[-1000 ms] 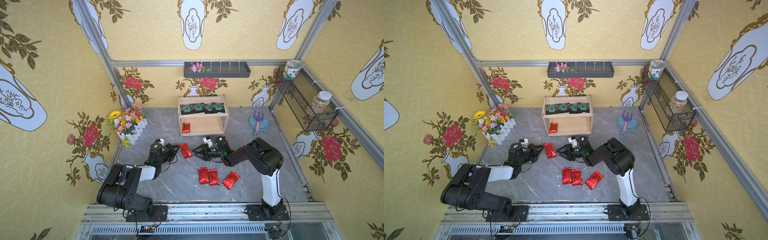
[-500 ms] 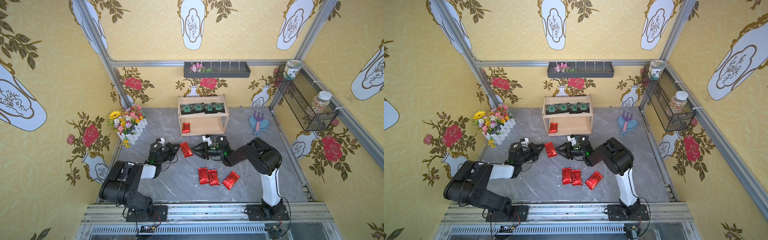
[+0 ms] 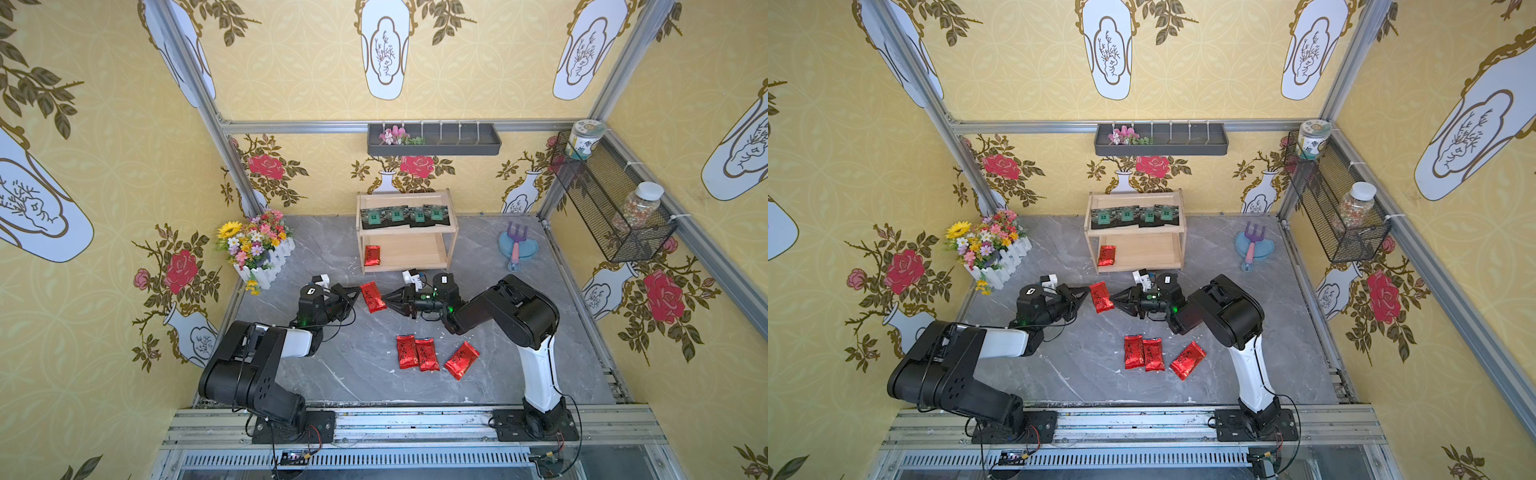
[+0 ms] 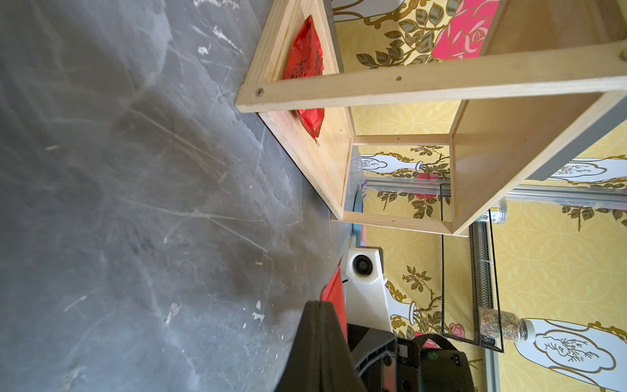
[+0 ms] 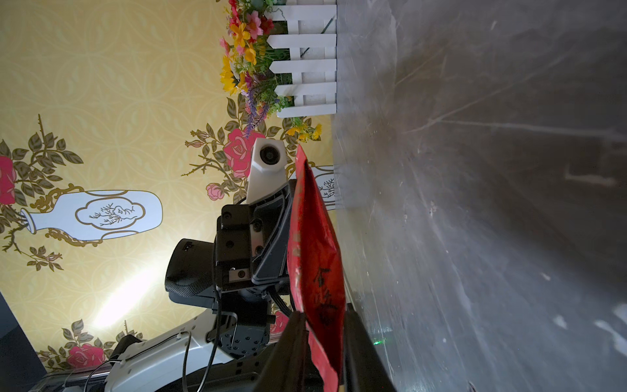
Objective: Place the tea bags on the shelf by color
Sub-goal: Pick up the tea bag from the center of the board.
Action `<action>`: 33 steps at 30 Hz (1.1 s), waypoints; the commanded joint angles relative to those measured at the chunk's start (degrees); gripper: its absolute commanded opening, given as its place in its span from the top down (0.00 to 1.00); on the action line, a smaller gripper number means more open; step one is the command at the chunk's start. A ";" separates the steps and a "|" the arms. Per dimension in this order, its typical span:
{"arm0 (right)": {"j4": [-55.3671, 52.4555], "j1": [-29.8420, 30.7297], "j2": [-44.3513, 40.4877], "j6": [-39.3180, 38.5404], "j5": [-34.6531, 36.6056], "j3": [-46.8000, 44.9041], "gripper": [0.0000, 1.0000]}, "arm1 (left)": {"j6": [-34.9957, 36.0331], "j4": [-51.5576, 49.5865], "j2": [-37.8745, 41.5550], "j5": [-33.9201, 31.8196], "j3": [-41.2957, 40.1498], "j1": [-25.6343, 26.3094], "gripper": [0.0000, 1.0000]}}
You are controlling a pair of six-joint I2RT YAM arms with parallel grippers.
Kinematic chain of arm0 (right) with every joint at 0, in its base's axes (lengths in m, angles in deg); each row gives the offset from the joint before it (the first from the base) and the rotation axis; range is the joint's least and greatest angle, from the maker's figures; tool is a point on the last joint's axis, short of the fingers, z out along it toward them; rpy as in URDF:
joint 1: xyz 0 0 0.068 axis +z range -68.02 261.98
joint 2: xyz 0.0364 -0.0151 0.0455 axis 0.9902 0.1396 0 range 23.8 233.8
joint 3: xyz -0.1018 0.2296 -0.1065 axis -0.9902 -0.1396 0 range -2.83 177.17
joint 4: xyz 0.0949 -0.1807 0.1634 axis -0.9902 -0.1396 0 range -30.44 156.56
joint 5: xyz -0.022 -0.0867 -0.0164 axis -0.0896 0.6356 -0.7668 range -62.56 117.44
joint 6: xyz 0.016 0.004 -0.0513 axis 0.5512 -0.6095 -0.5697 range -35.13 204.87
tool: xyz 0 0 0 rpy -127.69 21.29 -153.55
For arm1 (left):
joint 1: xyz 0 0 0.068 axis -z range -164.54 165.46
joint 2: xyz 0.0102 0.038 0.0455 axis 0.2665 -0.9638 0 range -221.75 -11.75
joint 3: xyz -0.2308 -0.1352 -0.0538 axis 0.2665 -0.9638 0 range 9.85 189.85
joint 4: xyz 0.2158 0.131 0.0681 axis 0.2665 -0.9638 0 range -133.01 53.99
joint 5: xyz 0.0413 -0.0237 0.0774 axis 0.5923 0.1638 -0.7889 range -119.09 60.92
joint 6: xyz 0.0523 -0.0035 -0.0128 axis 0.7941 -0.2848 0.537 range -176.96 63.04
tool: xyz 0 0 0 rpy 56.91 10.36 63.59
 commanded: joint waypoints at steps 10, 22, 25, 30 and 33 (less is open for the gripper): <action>2.40 0.17 -1.21 -0.76 0.12 -0.25 0.91 | -0.12 1.70 0.27 1.00 -0.01 -0.06 1.00; -2.75 -0.32 -2.96 -4.35 1.90 0.61 0.98 | 1.24 0.63 1.48 1.37 0.33 -0.34 0.70; -5.02 -1.32 -3.10 -6.96 3.28 1.26 0.99 | 2.45 -1.78 2.92 1.70 0.73 -0.82 0.60; -11.53 -3.47 -4.67 -14.32 6.76 3.07 1.00 | 5.47 -7.66 5.99 2.51 2.28 -1.35 0.49; -15.42 -4.59 -6.03 -18.46 9.01 4.18 1.00 | 7.59 -12.69 8.26 2.86 3.86 -1.86 0.46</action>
